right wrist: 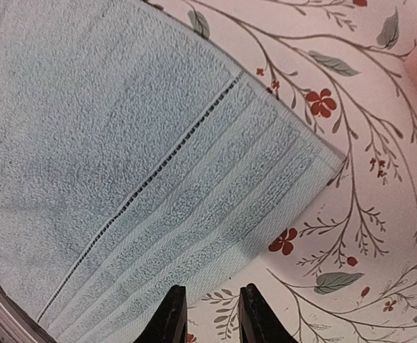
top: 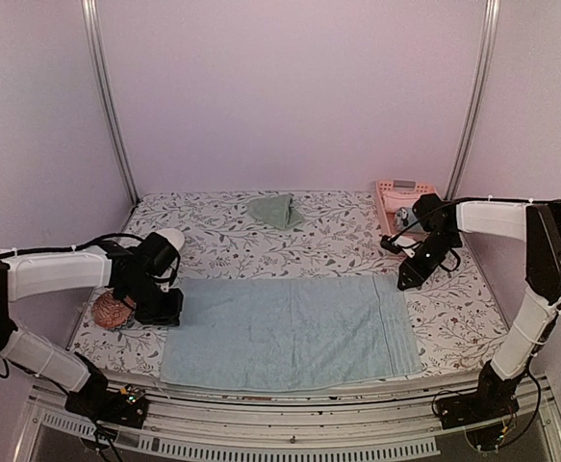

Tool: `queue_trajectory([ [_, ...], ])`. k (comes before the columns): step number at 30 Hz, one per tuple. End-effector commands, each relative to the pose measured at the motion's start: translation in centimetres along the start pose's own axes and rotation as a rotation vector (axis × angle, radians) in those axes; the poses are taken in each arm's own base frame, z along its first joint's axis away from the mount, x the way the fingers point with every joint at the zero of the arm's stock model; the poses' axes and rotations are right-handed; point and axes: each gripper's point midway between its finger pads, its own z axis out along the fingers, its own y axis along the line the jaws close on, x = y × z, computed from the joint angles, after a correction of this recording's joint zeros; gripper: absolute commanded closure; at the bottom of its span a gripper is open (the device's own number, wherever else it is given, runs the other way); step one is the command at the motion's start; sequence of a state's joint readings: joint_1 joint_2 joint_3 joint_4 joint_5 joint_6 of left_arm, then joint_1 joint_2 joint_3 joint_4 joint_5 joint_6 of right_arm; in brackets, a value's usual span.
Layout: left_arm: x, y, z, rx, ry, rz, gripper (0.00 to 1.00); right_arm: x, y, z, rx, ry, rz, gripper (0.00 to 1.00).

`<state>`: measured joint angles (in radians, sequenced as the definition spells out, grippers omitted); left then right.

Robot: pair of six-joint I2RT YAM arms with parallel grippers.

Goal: Roll the towels
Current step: Smooth out the towel at the center of the board.

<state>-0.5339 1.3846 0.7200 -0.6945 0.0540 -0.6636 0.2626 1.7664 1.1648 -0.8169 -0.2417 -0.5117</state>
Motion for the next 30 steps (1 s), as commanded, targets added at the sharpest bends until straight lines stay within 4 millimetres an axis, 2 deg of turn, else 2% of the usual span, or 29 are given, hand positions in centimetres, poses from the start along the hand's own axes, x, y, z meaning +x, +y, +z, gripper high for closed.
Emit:
queue_trajectory([
  [1,-3.8,-1.5,-3.8,0.009,-0.153,0.022,0.99,-3.4,-0.4,-4.0,0.043,-0.116,-0.016,0.73],
  [5,-7.1,-2.5,-3.9,-0.004,-0.222,0.075,0.96,-4.5,-1.2,-4.0,0.066,-0.134,-0.020,0.74],
  [8,-8.4,-4.1,-2.3,0.040,-0.205,0.139,1.00,-4.7,-1.4,-3.4,0.064,-0.126,-0.033,0.75],
  [11,-9.3,-4.4,-0.2,0.011,-0.179,0.154,1.00,-4.9,-1.7,-2.7,0.072,-0.124,-0.037,0.75],
  [15,-10.2,-3.8,1.9,-0.039,-0.168,0.162,1.00,-5.2,-2.3,-1.2,0.091,-0.125,-0.043,0.75],
  [23,-11.3,-2.2,4.2,-0.115,-0.140,0.148,1.00,-4.5,-4.8,3.3,0.201,-0.041,-0.064,0.79],
  [27,-11.8,-1.0,5.1,-0.136,-0.133,0.127,1.00,-4.3,-6.9,4.2,0.296,-0.020,-0.065,0.79],
  [30,-12.5,-0.6,5.6,-0.147,-0.135,0.128,1.00,-5.1,-7.7,4.3,0.328,-0.030,-0.073,0.79],
])
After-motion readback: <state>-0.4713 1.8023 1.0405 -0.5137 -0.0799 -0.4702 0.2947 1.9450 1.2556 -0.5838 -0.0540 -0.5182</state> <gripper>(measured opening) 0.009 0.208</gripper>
